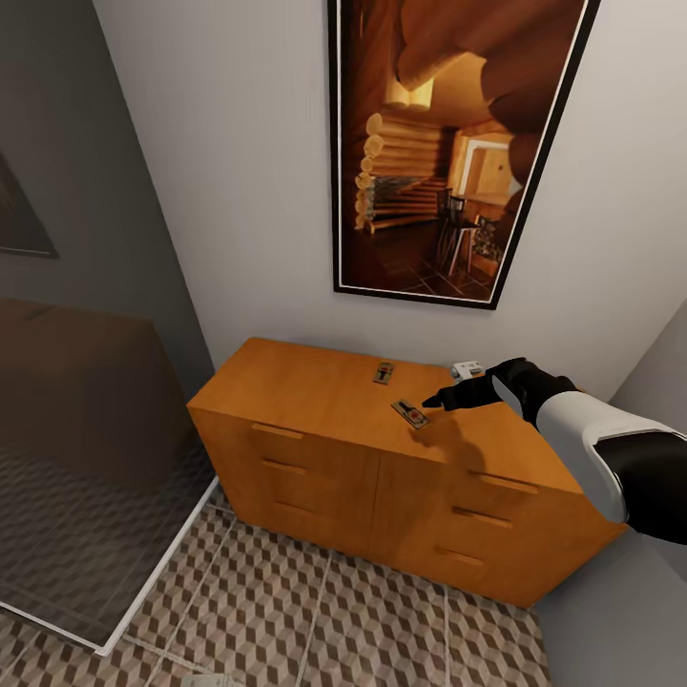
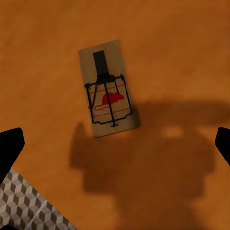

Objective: Take the four mousetraps from the cabinet in the bathroom and place them on the bathroom floor. Make sure all four end up on the same floor surface, and ensure that at least two of them are either under or directly next to the same bathroom sink.

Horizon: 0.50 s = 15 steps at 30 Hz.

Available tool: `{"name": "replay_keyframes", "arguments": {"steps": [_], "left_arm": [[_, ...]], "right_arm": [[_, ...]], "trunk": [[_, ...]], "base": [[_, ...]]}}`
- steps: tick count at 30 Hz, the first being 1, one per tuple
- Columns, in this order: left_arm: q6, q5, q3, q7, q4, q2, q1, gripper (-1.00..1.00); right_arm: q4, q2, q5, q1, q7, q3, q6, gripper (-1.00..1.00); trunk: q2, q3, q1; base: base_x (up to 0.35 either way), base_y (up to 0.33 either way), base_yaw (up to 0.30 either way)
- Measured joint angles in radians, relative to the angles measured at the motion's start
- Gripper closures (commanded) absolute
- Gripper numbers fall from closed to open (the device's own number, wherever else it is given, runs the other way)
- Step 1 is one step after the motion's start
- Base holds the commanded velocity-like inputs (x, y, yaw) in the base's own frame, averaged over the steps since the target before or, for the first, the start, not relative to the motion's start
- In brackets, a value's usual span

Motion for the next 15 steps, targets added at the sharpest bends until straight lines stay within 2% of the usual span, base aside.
{"name": "replay_keyframes", "arguments": {"steps": [10, 11, 12, 15], "left_arm": [[0.000, 0.000, 0.000, 0.000, 0.000, 0.000, 0.000, -1.00], [0.000, 0.000, 0.000, 0.000, 0.000, 0.000, 0.000, -1.00], [0.000, 0.000, 0.000, 0.000, 0.000, 0.000, 0.000, -1.00], [0.000, 0.000, 0.000, 0.000, 0.000, 0.000, 0.000, -1.00]], "right_arm": [[0.000, 0.011, 0.012, 0.000, 0.000, 0.001, 0.000, -1.00], [0.000, 0.012, 0.023, 0.000, 0.000, 0.001, 0.000, -1.00], [0.000, 0.012, 0.059, 0.000, 0.000, 0.004, 0.001, -1.00], [0.000, 0.013, 0.079, 0.000, 0.001, 0.003, 0.000, -1.00]], "trunk": [[0.000, 0.000, 0.000], [0.000, 0.000, 0.000], [0.000, 0.000, 0.000], [0.000, 0.000, 0.000]], "base": [[0.000, 0.000, 0.000], [0.000, 0.000, 0.000], [0.000, 0.000, 0.000], [0.000, 0.000, 0.000]]}}
